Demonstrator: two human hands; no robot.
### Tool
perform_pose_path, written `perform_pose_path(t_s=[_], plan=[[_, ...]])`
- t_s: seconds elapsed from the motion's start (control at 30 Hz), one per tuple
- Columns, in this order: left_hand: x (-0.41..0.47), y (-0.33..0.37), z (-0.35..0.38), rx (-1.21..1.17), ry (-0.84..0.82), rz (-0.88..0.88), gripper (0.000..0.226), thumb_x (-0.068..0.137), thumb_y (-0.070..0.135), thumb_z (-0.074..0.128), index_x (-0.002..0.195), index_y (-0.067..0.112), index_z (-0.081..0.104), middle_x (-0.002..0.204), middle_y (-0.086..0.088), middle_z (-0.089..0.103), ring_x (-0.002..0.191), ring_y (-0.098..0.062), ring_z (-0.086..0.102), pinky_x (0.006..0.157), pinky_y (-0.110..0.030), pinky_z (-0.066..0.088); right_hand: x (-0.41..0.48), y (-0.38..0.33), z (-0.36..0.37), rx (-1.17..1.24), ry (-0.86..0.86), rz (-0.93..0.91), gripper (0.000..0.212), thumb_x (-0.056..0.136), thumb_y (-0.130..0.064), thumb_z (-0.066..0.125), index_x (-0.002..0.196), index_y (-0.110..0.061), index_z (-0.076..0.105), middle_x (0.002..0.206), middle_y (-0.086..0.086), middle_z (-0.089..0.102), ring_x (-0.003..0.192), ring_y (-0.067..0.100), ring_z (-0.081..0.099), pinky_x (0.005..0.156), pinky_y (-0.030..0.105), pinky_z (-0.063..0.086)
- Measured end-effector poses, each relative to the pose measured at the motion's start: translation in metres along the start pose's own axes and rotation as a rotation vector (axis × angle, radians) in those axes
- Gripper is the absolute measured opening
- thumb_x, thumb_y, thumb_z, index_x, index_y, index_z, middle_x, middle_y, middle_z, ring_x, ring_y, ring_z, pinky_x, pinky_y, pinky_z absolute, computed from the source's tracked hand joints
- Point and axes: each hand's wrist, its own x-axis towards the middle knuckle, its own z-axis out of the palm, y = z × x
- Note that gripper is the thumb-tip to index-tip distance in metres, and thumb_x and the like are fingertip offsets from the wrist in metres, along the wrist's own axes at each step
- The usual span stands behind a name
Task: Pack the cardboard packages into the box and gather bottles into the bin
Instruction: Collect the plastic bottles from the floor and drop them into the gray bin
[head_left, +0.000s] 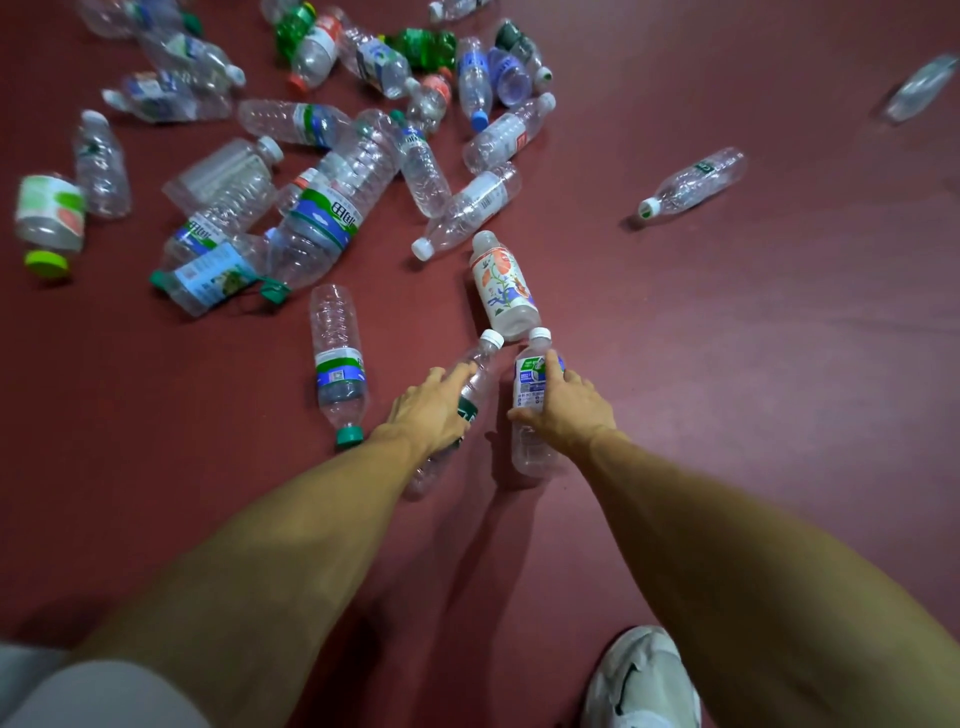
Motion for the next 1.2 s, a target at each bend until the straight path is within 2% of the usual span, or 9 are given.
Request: perform_pose_path(t_s=[0.13, 0.23, 0.37, 0.53, 0.63, 0.8, 0.9, 0.97, 1.2], plan=[[0.004, -0.004, -0.003, -0.056, -0.028, 0.006, 0.079, 0.083, 0.029, 0.074, 0.146, 0.041, 0.028, 0.140, -0.009, 0.045, 0.118, -0.042, 0.055, 0.101, -0.048, 0.045, -0.005, 0.002, 0.007, 0.057, 0.026, -0.001, 0.090, 0.092, -0.029, 0.063, 0.159, -0.022, 0.003, 0.146, 0.016, 0.031, 0.122, 0.039, 0.048, 0.097, 0.046, 0.045], [0.005, -0.007, -0.004, -0.062, -0.044, 0.023, 0.090, 0.085, 0.027, 0.073, 0.152, 0.049, 0.017, 0.138, -0.009, 0.046, 0.120, -0.041, 0.054, 0.102, -0.047, 0.044, -0.007, 0.005, 0.009, 0.088, 0.013, -0.019, 0.087, 0.090, -0.019, 0.057, 0.159, -0.032, 0.004, 0.145, 0.015, 0.024, 0.110, 0.042, 0.054, 0.093, 0.046, 0.049], [0.006, -0.007, -0.005, -0.011, -0.074, 0.032, 0.091, 0.089, 0.029, 0.067, 0.154, 0.051, 0.008, 0.138, -0.013, 0.044, 0.121, -0.043, 0.052, 0.104, -0.047, 0.043, -0.006, 0.007, 0.011, 0.104, -0.021, 0.027, 0.083, 0.092, -0.029, 0.058, 0.159, -0.032, 0.009, 0.151, 0.016, 0.016, 0.114, 0.042, 0.053, 0.099, 0.045, 0.048], [0.005, -0.007, -0.012, 0.025, -0.135, 0.023, 0.098, 0.088, 0.034, 0.072, 0.155, 0.048, 0.003, 0.150, -0.014, 0.034, 0.128, -0.045, 0.047, 0.109, -0.047, 0.039, -0.008, 0.003, 0.015, 0.125, 0.037, 0.074, 0.087, 0.092, -0.042, 0.065, 0.158, -0.034, 0.010, 0.146, 0.013, 0.024, 0.108, 0.038, 0.057, 0.089, 0.040, 0.048], [0.003, -0.007, -0.014, 0.029, -0.162, 0.013, 0.104, 0.084, 0.038, 0.077, 0.153, 0.052, 0.000, 0.155, -0.010, 0.028, 0.128, -0.045, 0.047, 0.110, -0.049, 0.039, -0.010, -0.001, 0.015, 0.136, 0.056, 0.094, 0.085, 0.091, -0.041, 0.067, 0.157, -0.036, 0.014, 0.146, 0.011, 0.024, 0.107, 0.038, 0.057, 0.088, 0.040, 0.048], [0.002, -0.003, -0.016, 0.016, -0.140, 0.023, 0.102, 0.081, 0.034, 0.080, 0.152, 0.050, 0.009, 0.147, -0.015, 0.033, 0.120, -0.047, 0.053, 0.104, -0.050, 0.044, -0.008, -0.009, 0.007, 0.177, 0.048, 0.125, 0.078, 0.086, -0.029, 0.071, 0.150, -0.035, 0.026, 0.137, 0.010, 0.032, 0.094, 0.034, 0.055, 0.080, 0.036, 0.045], [-0.005, 0.010, -0.033, 0.048, -0.118, 0.021, 0.096, 0.081, 0.033, 0.078, 0.153, 0.045, 0.015, 0.145, -0.020, 0.034, 0.118, -0.048, 0.054, 0.100, -0.048, 0.046, -0.009, -0.024, -0.026, 0.139, 0.035, 0.096, 0.078, 0.086, -0.027, 0.070, 0.149, -0.036, 0.025, 0.129, 0.010, 0.037, 0.103, 0.038, 0.057, 0.078, 0.035, 0.043], [-0.019, 0.027, -0.063, 0.018, -0.077, 0.010, 0.094, 0.081, 0.034, 0.077, 0.153, 0.045, 0.017, 0.142, -0.019, 0.037, 0.117, -0.047, 0.055, 0.099, -0.047, 0.046, -0.019, -0.037, -0.063, 0.115, 0.046, 0.064, 0.079, 0.086, -0.027, 0.067, 0.150, -0.039, 0.023, 0.128, 0.010, 0.037, 0.103, 0.040, 0.058, 0.080, 0.036, 0.044], [-0.113, 0.085, -0.245, -0.079, 0.046, -0.042, 0.093, 0.085, 0.027, 0.076, 0.155, 0.044, 0.017, 0.143, -0.022, 0.039, 0.123, -0.047, 0.051, 0.101, -0.046, 0.044, -0.104, -0.103, -0.239, 0.048, 0.022, 0.000, 0.081, 0.091, -0.028, 0.062, 0.156, -0.042, 0.016, 0.144, 0.010, 0.031, 0.111, 0.039, 0.057, 0.093, 0.039, 0.048]])
